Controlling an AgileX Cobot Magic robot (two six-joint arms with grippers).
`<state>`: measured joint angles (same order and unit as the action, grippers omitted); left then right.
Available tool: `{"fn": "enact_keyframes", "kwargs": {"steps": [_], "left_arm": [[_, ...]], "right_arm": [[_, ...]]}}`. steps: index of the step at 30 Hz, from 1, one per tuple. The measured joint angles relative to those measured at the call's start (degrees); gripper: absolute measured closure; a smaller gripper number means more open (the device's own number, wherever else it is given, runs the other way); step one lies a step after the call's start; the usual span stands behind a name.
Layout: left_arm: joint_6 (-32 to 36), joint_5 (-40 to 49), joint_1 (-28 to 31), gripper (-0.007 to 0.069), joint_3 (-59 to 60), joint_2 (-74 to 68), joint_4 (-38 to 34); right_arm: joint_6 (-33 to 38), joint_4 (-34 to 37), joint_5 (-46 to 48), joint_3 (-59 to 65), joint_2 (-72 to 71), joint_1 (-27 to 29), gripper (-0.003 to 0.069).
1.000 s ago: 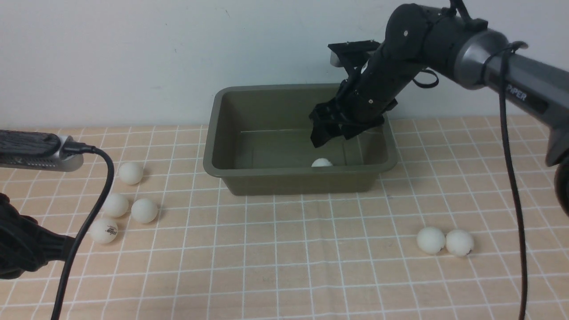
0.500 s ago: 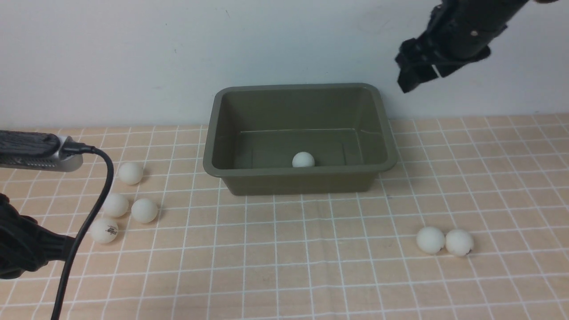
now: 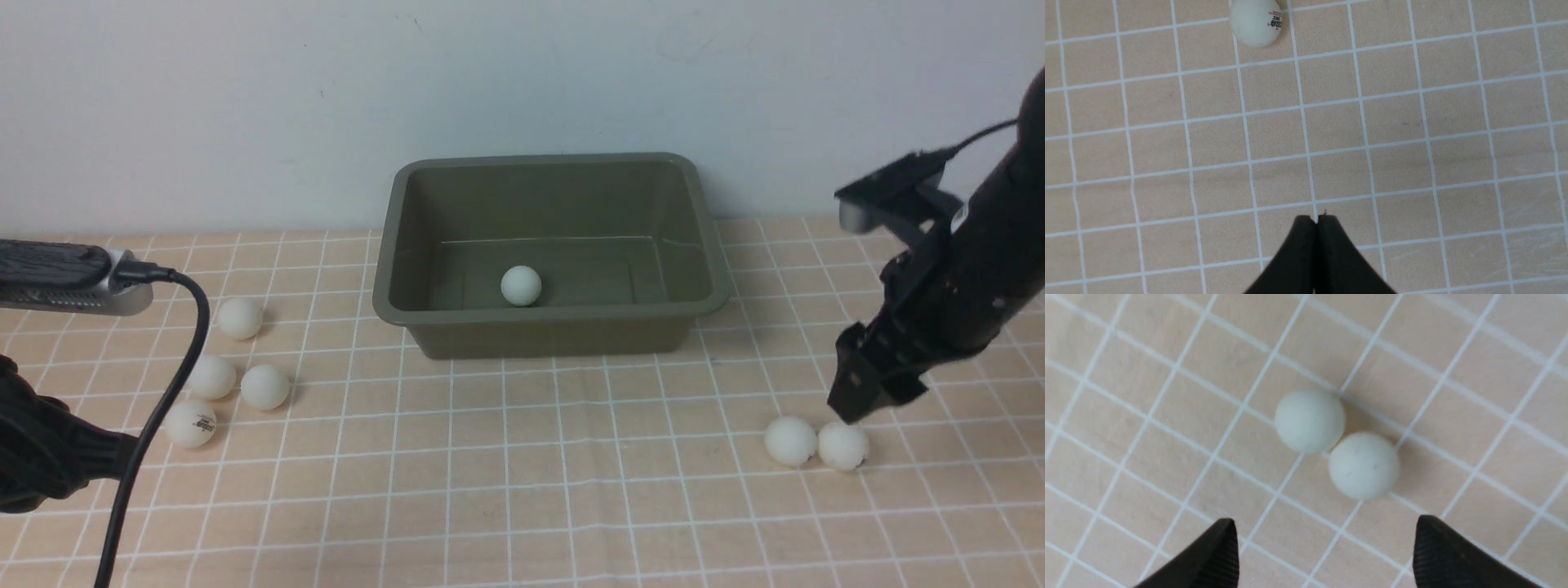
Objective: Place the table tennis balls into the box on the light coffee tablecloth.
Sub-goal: 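Reach for and grasp a ping pong ball on the table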
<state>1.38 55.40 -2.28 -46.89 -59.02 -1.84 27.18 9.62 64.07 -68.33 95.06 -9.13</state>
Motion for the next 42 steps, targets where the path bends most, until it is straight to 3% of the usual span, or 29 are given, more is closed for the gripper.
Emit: {"fn": "enact_keyframes", "kwargs": {"steps": [11, 42], "left_arm": [[0.0, 0.06, 0.0, 0.0693, 0.0, 0.0, 0.06], [0.0, 1.12, 0.0, 0.0693, 0.0, 0.0, 0.06]], "right_arm": [[-0.88, 0.02, -13.43, 7.53, 0.77, 0.0, 0.0139], [5.26, -3.54, -17.82, 7.71, 8.45, 0.0, 0.0139]]}}
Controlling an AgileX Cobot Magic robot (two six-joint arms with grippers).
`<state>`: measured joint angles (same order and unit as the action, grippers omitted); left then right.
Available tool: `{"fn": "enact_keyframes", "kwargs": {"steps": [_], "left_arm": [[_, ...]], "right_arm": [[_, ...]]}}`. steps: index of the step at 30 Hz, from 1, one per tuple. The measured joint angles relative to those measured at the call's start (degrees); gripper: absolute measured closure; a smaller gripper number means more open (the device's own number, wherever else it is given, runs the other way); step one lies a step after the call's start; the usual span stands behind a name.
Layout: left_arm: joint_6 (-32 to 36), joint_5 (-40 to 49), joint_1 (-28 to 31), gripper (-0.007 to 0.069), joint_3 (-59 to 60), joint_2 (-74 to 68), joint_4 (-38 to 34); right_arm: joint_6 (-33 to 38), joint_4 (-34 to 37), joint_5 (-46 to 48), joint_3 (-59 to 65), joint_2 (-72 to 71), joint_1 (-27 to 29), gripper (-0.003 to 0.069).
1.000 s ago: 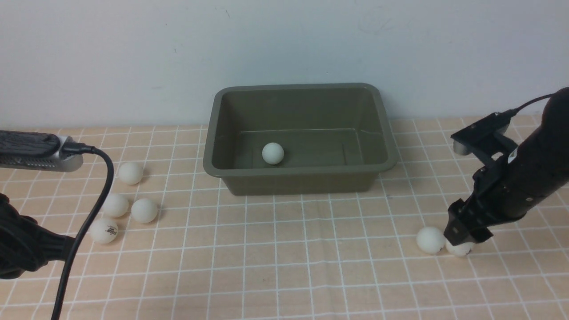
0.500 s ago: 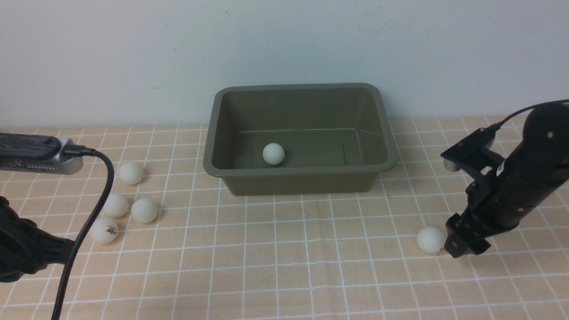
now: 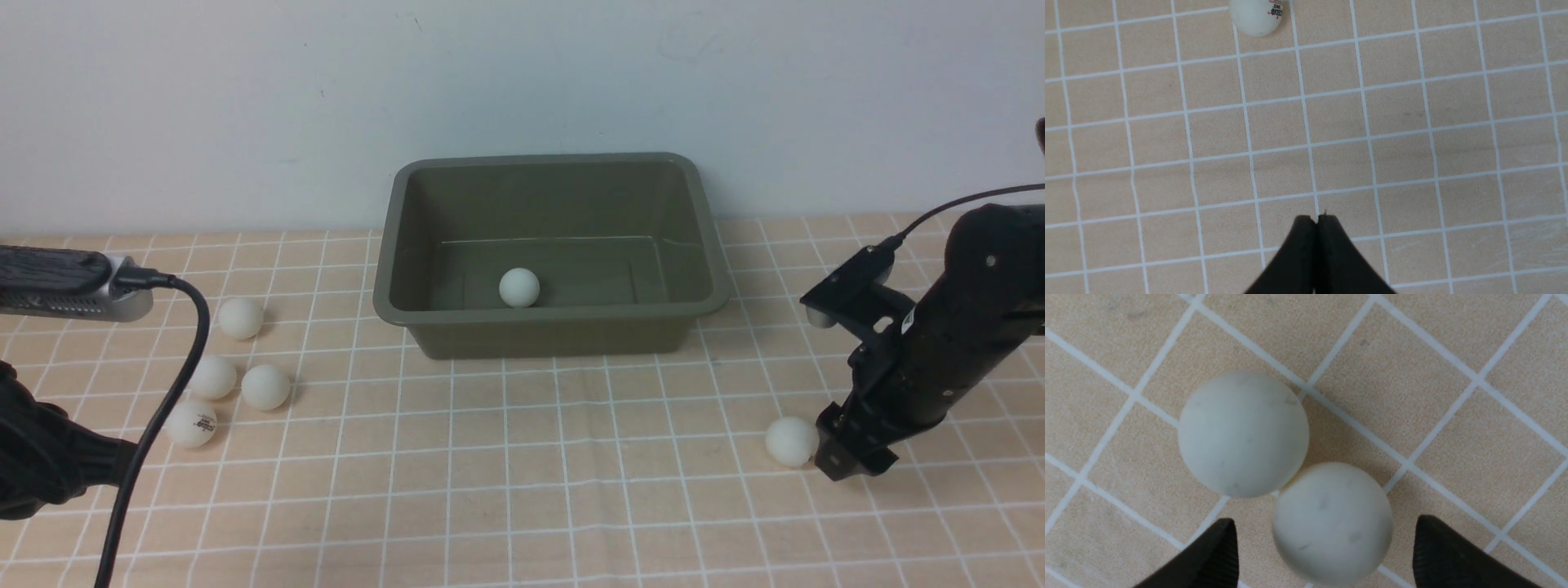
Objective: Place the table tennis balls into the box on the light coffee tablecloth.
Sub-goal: 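Reach for and grasp a ping pong ball on the table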
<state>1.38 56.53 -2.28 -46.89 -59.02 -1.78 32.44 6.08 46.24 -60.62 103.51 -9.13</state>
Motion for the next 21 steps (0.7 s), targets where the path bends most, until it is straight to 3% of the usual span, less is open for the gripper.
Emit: {"fn": "enact_keyframes", "kwargs": {"steps": [8, 21], "left_arm": [[0.05, 0.0, 0.0, 0.0693, 0.0, 0.0, 0.0], [0.17, 0.18, 0.0, 0.0693, 0.0, 0.0, 0.0]], "right_arm": [[0.21, 0.0, -1.33, 0.0, 0.0, 0.0, 0.0144], [0.29, 0.44, -1.64, 0.0, 0.0, 0.0, 0.0249]]}}
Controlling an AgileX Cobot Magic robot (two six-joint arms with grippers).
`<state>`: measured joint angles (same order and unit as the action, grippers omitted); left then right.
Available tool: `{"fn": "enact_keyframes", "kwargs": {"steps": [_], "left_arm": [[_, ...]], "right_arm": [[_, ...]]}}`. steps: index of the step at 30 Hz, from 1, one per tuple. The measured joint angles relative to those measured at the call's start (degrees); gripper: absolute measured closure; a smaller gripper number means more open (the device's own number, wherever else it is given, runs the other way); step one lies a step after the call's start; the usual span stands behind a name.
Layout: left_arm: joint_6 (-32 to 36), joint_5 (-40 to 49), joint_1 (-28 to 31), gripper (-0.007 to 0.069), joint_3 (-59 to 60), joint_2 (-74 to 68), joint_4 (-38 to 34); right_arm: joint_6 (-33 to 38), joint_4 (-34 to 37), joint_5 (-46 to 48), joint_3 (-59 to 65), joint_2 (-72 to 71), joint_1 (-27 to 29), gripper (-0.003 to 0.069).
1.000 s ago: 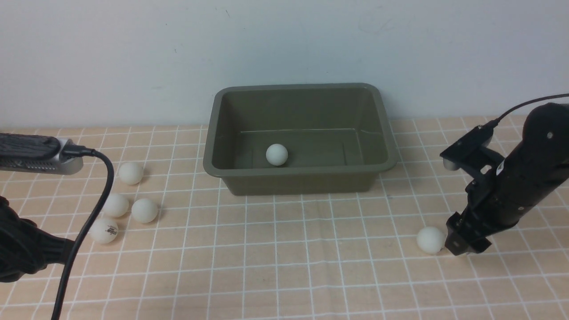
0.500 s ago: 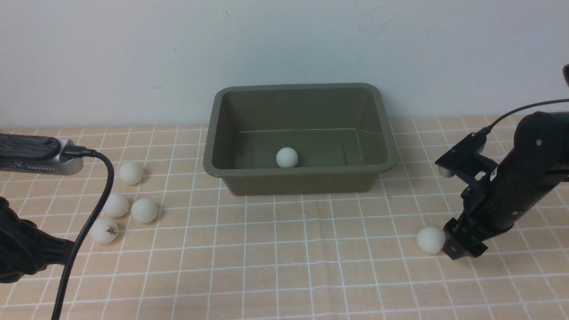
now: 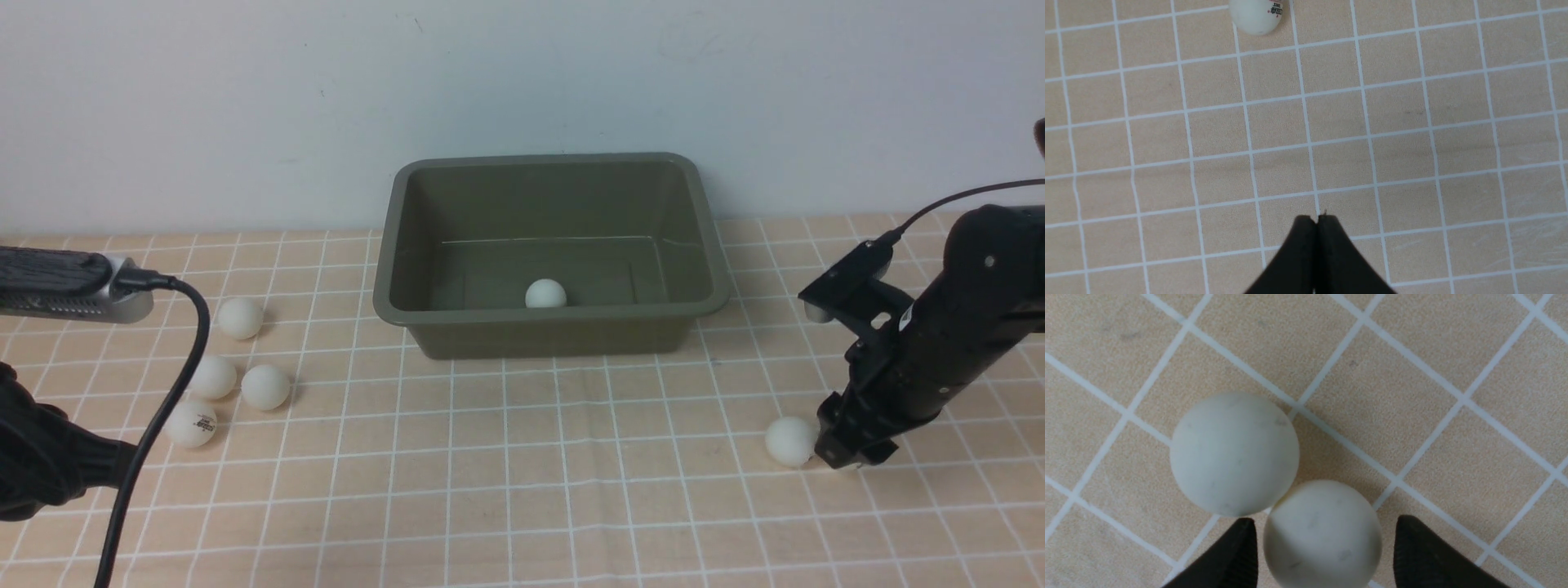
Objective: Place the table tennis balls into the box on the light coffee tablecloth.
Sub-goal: 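Reach for and grasp a ping pong ball on the table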
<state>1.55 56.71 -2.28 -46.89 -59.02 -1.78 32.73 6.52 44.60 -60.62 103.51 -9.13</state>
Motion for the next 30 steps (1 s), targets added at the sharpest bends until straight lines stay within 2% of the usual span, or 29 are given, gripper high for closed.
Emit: {"fn": "enact_keyframes", "kwargs": {"steps": [17, 30], "left_arm": [[0.04, 0.19, 0.0, 0.0693, 0.0, 0.0, 0.0], [0.04, 0.19, 0.0, 0.0693, 0.0, 0.0, 0.0]], "right_arm": [[0.05, 0.85, 0.0, 0.0, 0.0, 0.0, 0.0255], [0.05, 1.92, 0.9, -0.86, 2.66, 0.0, 0.029]]}}
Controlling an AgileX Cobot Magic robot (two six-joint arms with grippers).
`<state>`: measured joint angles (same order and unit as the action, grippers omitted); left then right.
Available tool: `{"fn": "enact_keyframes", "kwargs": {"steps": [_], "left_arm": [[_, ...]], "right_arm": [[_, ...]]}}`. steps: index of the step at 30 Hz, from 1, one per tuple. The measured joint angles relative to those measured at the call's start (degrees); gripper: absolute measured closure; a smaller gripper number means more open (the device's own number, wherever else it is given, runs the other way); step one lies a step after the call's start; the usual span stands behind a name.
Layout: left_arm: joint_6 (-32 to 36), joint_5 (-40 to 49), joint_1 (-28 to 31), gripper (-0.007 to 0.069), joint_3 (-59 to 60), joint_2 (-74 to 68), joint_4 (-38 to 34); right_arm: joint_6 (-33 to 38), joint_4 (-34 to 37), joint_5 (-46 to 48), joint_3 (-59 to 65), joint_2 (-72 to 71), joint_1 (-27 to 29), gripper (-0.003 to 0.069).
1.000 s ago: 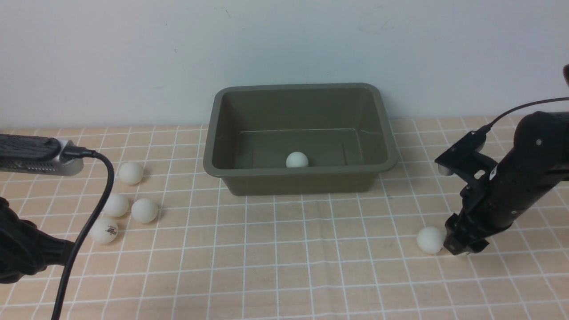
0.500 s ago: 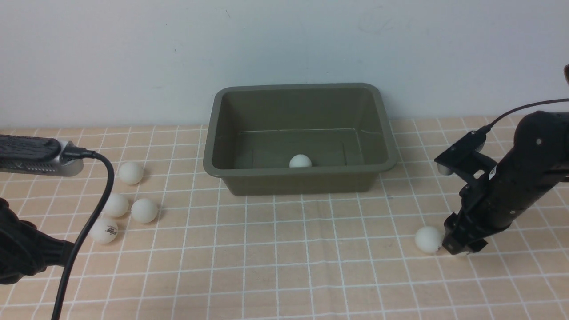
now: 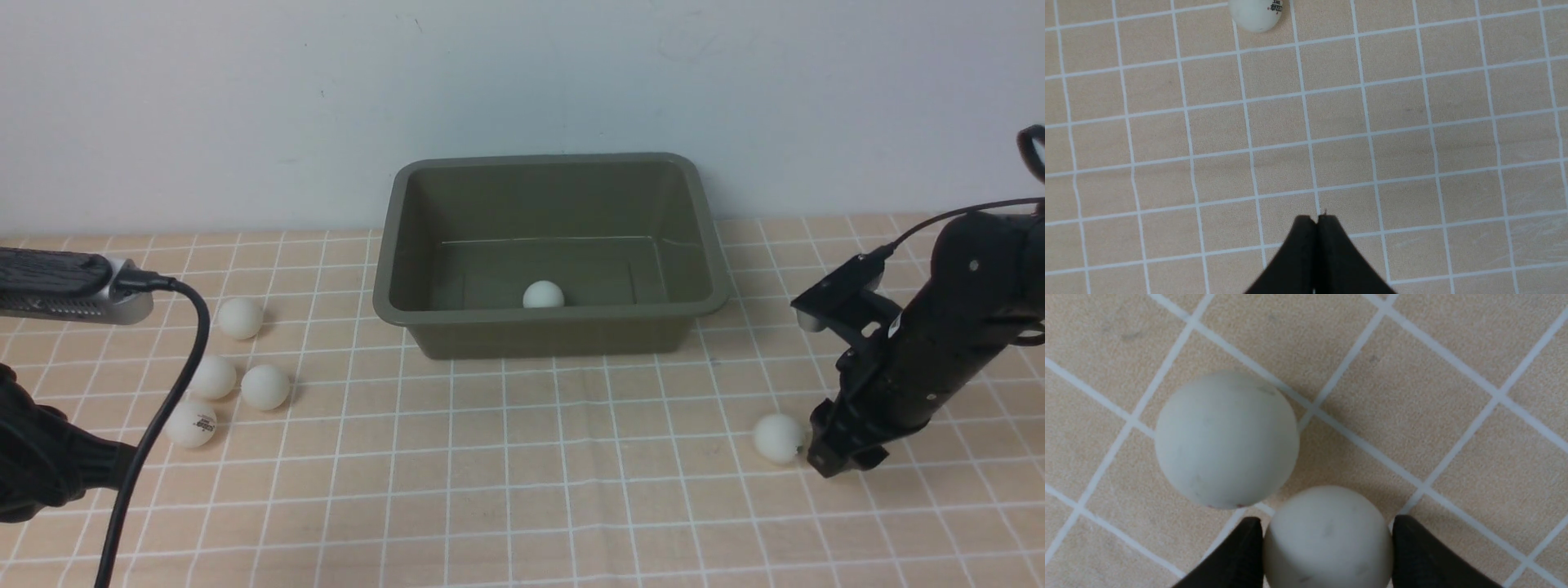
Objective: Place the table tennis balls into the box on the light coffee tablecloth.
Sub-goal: 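Reach for and grasp a ping pong ball on the table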
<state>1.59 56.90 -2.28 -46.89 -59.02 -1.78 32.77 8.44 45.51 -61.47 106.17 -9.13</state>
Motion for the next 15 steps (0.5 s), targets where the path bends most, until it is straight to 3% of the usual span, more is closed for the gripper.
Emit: {"fn": "enact_keyframes", "kwargs": {"steps": [5, 10, 15], "left_arm": [[0.0, 0.0, 0.0, 0.0693, 0.0, 0.0, 0.0], [0.0, 0.0, 0.0, 0.0693, 0.0, 0.0, 0.0], [0.0, 0.0, 0.0, 0.0693, 0.0, 0.0, 0.04]], "right_arm": [[-1.38, -2.55, 5.86, -2.92, 0.72, 0.0, 0.029], [-8.31, -10.41, 17.62, -10.65, 0.84, 0.0, 0.029], [-12.7, -11.7, 23.42, -21.0, 0.89, 0.02, 0.029]]}}
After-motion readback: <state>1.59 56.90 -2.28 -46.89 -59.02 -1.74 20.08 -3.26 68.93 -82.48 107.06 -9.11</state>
